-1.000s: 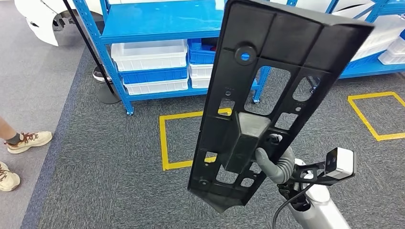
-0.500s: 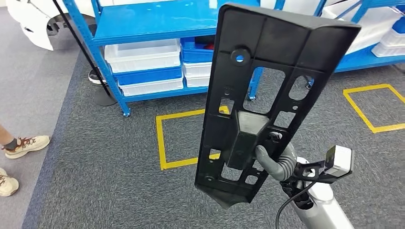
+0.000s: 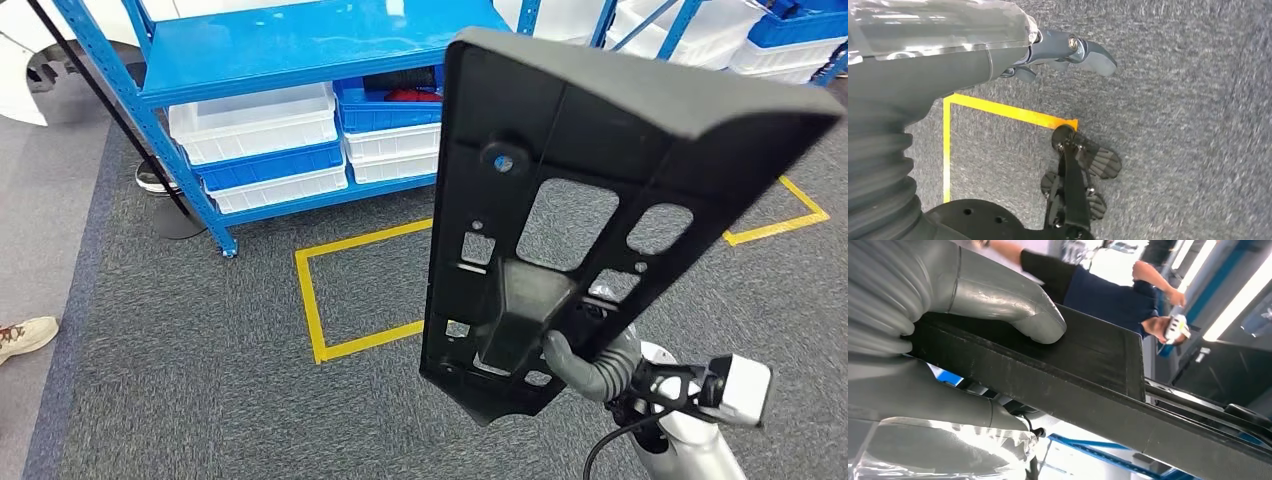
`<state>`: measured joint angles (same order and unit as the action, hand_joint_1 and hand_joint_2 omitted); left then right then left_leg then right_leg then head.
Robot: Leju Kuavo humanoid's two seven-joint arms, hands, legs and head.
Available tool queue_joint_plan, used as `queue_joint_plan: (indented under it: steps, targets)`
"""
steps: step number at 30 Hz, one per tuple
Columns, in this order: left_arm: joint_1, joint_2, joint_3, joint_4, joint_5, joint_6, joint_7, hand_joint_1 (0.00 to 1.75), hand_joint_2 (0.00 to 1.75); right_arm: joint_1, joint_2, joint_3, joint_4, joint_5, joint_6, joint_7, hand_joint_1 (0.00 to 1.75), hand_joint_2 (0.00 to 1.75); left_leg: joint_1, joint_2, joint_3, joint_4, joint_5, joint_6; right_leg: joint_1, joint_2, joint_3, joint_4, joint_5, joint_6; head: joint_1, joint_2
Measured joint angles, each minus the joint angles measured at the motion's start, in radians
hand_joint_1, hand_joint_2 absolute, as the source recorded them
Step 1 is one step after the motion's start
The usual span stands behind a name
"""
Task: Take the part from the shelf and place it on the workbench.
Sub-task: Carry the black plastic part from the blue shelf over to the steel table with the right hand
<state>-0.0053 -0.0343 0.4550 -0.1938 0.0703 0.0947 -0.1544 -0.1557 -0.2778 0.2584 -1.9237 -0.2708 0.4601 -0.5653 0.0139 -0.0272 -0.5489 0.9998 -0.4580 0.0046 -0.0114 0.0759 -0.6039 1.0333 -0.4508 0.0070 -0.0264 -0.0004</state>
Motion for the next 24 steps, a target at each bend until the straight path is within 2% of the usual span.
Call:
queue_joint_plan:
  steps: [2,4,5,6,7,9,10,11,12,14,16,18,19,20,21,22,23,24]
  targets:
    - [0.000,0.000,0.003,0.000,-0.001,0.001,-0.002,0.00,1.75,0.007,-0.003,0.001,-0.037,0.036,-0.034,-0.011,1.75,1.75,0.002,0.022,0.002,-0.007,0.004,0.010,-0.001,-0.039,-0.037,0.080,-0.050,0.007,0.000,0.000]
    - [0.000,0.000,0.007,0.000,-0.002,-0.003,-0.008,0.00,1.75,0.005,-0.003,0.006,-0.060,0.045,-0.066,-0.012,1.75,1.75,-0.001,0.042,0.000,-0.007,0.004,0.013,-0.003,-0.062,-0.098,0.209,-0.110,0.013,0.000,0.000]
    - [0.000,0.000,0.010,0.000,-0.002,-0.007,-0.013,0.00,1.75,0.005,-0.003,0.011,-0.066,0.041,-0.080,-0.009,1.75,1.75,-0.001,0.054,-0.001,-0.006,0.003,0.014,-0.004,-0.067,-0.118,0.250,-0.121,0.015,0.000,0.000]
    - [-0.001,0.000,0.014,0.000,-0.003,-0.012,-0.021,0.00,1.75,0.005,-0.003,0.017,-0.069,0.034,-0.092,-0.007,1.75,1.75,-0.002,0.065,-0.001,-0.005,0.003,0.013,-0.004,-0.071,-0.118,0.254,-0.112,0.016,0.000,0.000]
    - [-0.003,0.000,0.017,0.000,-0.004,-0.016,-0.029,0.00,1.75,0.006,-0.004,0.022,-0.071,0.024,-0.101,-0.007,1.75,1.75,-0.002,0.076,-0.001,-0.005,0.002,0.012,-0.005,-0.076,-0.097,0.219,-0.087,0.016,0.000,0.000]
    - [-0.005,0.000,0.023,0.000,-0.008,-0.020,-0.042,0.00,1.75,0.012,-0.011,0.025,-0.076,0.010,-0.111,-0.020,1.75,1.75,-0.004,0.093,0.002,-0.003,-0.001,0.007,-0.001,-0.111,-0.022,0.081,-0.030,0.010,0.000,0.000]
    - [-0.006,0.000,0.024,0.000,-0.010,-0.021,-0.048,0.00,1.75,0.019,-0.014,0.025,-0.081,0.009,-0.113,-0.031,1.75,1.75,-0.007,0.099,0.003,-0.001,-0.003,0.003,0.003,-0.127,0.007,0.027,-0.015,0.004,0.000,0.000]
    - [-0.006,0.000,0.024,0.000,-0.014,-0.021,-0.052,0.00,1.75,0.033,-0.017,0.024,-0.087,0.014,-0.113,-0.043,1.75,1.75,-0.010,0.106,0.005,0.000,-0.005,-0.002,0.006,-0.138,0.022,-0.006,-0.010,-0.003,0.000,0.000]
    - [-0.007,0.000,0.024,0.000,-0.017,-0.019,-0.056,0.00,1.75,0.054,-0.018,0.021,-0.095,0.024,-0.111,-0.057,1.75,1.75,-0.012,0.112,0.006,0.000,-0.007,-0.008,0.010,-0.139,0.024,-0.015,-0.013,-0.010,0.000,0.000]
    - [-0.008,0.000,0.024,0.000,-0.025,-0.011,-0.064,0.00,1.75,0.115,-0.018,0.012,-0.113,0.052,-0.100,-0.090,1.75,1.75,-0.011,0.123,0.010,0.001,-0.012,-0.019,0.009,-0.119,0.023,-0.017,-0.010,-0.022,0.000,0.000]
    - [-0.007,-0.001,0.024,0.000,-0.035,0.005,-0.074,0.00,1.75,0.170,-0.020,-0.002,-0.130,0.056,-0.081,-0.117,1.75,1.75,-0.007,0.098,-0.002,0.039,-0.045,-0.030,0.004,-0.100,0.024,-0.023,-0.005,-0.035,0.000,0.000]
    - [-0.003,-0.003,0.024,0.000,-0.043,0.021,-0.085,0.00,1.75,0.201,-0.023,-0.023,-0.135,0.027,-0.054,-0.128,1.75,1.75,-0.004,0.056,-0.051,0.157,-0.114,-0.035,0.003,-0.078,0.022,-0.024,-0.001,-0.043,0.000,0.000]
    - [-0.002,-0.003,0.024,0.000,-0.045,0.027,-0.090,0.00,1.75,0.207,-0.025,-0.034,-0.132,0.011,-0.041,-0.129,1.75,1.75,-0.003,0.045,-0.082,0.227,-0.144,-0.036,0.004,-0.065,0.020,-0.024,0.000,-0.046,0.000,0.000]
    - [-0.001,-0.003,0.024,0.000,-0.047,0.031,-0.093,0.00,1.75,0.211,-0.026,-0.043,-0.128,0.000,-0.032,-0.130,1.75,1.75,-0.003,0.040,-0.105,0.277,-0.159,-0.036,0.005,-0.050,0.019,-0.023,0.001,-0.047,0.000,0.000]
    - [0.000,-0.003,0.024,0.000,-0.048,0.033,-0.095,0.00,1.75,0.212,-0.027,-0.050,-0.123,-0.006,-0.028,-0.130,1.75,1.75,-0.003,0.037,-0.113,0.292,-0.153,-0.035,0.006,-0.035,0.018,-0.022,0.002,-0.047,0.000,0.000]
    - [-0.001,-0.003,0.024,0.000,-0.049,0.034,-0.097,0.00,1.75,0.212,-0.029,-0.054,-0.118,-0.012,-0.027,-0.129,1.75,1.75,-0.003,0.034,-0.101,0.266,-0.128,-0.031,0.007,-0.021,0.019,-0.021,0.002,-0.047,0.000,0.000]
    - [-0.001,-0.003,0.024,0.000,-0.050,0.037,-0.100,0.00,1.75,0.211,-0.029,-0.056,-0.114,-0.018,-0.028,-0.126,1.75,1.75,-0.004,0.026,-0.073,0.205,-0.091,-0.026,0.008,-0.008,0.020,-0.020,0.002,-0.046,0.000,0.000]
    - [-0.002,-0.003,0.024,0.000,-0.051,0.039,-0.103,0.00,1.75,0.209,-0.030,-0.057,-0.111,-0.026,-0.029,-0.121,1.75,1.75,-0.004,0.005,-0.040,0.132,-0.058,-0.019,0.009,0.004,0.021,-0.019,0.003,-0.045,0.000,0.000]
